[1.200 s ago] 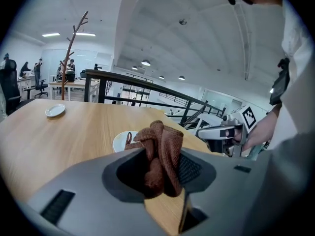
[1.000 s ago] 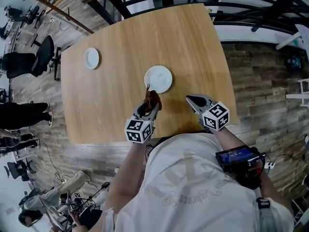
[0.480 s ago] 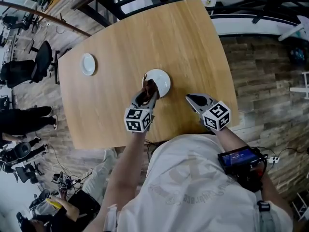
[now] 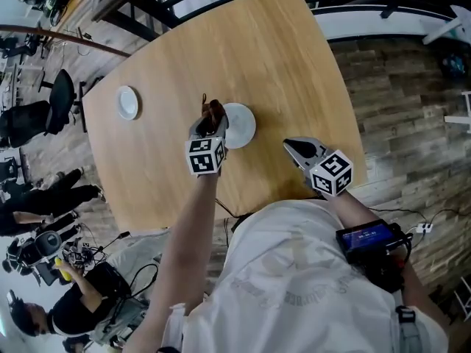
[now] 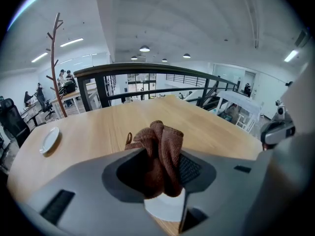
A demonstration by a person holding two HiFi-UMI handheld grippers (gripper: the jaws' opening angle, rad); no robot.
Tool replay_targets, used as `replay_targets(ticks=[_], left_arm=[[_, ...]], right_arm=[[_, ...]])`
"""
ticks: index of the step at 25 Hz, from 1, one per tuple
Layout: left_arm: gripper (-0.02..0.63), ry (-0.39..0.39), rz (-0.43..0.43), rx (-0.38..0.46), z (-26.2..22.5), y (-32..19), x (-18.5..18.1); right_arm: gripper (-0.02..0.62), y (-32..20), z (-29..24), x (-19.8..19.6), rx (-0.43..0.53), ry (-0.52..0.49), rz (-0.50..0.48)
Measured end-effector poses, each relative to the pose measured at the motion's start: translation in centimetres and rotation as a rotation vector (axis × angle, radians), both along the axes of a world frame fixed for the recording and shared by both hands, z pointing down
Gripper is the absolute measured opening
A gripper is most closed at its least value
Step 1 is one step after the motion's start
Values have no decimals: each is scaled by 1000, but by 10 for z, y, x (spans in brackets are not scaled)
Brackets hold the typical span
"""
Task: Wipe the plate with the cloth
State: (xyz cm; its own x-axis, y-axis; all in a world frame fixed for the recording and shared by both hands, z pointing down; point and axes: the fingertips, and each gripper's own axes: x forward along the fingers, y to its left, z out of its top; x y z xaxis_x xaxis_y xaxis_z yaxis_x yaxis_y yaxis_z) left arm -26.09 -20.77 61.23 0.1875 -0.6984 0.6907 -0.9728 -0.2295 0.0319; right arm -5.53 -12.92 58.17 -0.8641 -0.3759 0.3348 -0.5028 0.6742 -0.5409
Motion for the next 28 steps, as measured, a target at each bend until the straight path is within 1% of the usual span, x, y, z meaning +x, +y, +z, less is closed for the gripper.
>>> replay_targets(ticks=[4, 7, 10, 17, 22, 25, 28], left_arm=[[170, -22, 41, -33, 12, -15, 0], [170, -28, 91, -63, 22, -19, 7], [170, -30, 131, -73, 24, -24, 18], [170, -19, 287, -76, 24, -17, 75], [170, 18, 386, -75, 21, -5, 113], [170, 20, 399, -81, 21, 0, 118], [170, 9, 380, -81, 21, 1, 107]], right_arm=[[14, -2, 2, 4, -13, 0, 20], [14, -7, 3, 9, -18, -2, 46], [14, -12, 3, 12, -18, -2, 60], [14, -12, 5, 15, -27, -4, 67], [14, -10, 6, 15, -30, 0, 63], [14, -9, 6, 13, -30, 0, 57], [14, -9, 5, 12, -28, -1, 50]])
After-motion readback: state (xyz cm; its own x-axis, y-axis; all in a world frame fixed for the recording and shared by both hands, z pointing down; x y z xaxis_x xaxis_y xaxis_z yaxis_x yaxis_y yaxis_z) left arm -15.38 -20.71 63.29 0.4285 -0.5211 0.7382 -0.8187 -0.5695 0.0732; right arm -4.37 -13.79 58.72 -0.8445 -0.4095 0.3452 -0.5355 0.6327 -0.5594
